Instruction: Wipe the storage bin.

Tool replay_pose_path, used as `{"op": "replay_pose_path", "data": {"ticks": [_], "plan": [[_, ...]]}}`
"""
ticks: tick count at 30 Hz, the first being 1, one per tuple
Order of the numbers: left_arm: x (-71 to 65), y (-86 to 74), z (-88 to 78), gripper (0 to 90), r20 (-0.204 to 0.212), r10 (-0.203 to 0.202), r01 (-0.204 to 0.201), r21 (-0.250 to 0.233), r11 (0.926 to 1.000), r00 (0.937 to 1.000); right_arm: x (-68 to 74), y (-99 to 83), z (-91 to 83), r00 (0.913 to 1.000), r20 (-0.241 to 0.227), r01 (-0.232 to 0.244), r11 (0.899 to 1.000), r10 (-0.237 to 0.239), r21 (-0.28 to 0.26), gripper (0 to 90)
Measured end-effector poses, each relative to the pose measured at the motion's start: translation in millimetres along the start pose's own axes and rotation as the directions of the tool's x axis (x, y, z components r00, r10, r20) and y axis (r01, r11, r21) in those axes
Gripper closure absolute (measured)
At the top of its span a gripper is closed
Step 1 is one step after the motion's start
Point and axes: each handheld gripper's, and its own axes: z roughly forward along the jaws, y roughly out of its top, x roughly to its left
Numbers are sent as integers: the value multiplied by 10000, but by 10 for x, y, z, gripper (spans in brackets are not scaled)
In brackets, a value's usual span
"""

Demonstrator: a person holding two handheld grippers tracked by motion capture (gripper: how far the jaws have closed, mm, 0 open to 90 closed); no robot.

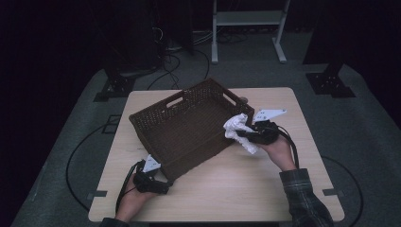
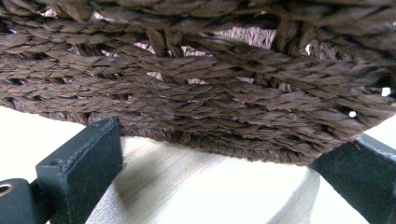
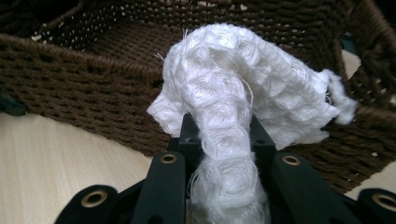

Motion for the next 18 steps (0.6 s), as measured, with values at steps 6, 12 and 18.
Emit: {"op": "replay_pose_path", "data": {"ticks": [6,12,18], "plan": [[2,0,0,15,-5,23,-23,3,10000,10000,4,-59,124,9999,-115,-86,9997,89,236,733],[2,1,0,15,-6,20,-20,0,10000,10000,-10,-118,214,9995,-250,-166,9982,181,575,733],[1,0,-1,15,3,6,-6,6,10000,10000,-17,-217,364,9991,-337,-216,9925,259,1206,733]]}}
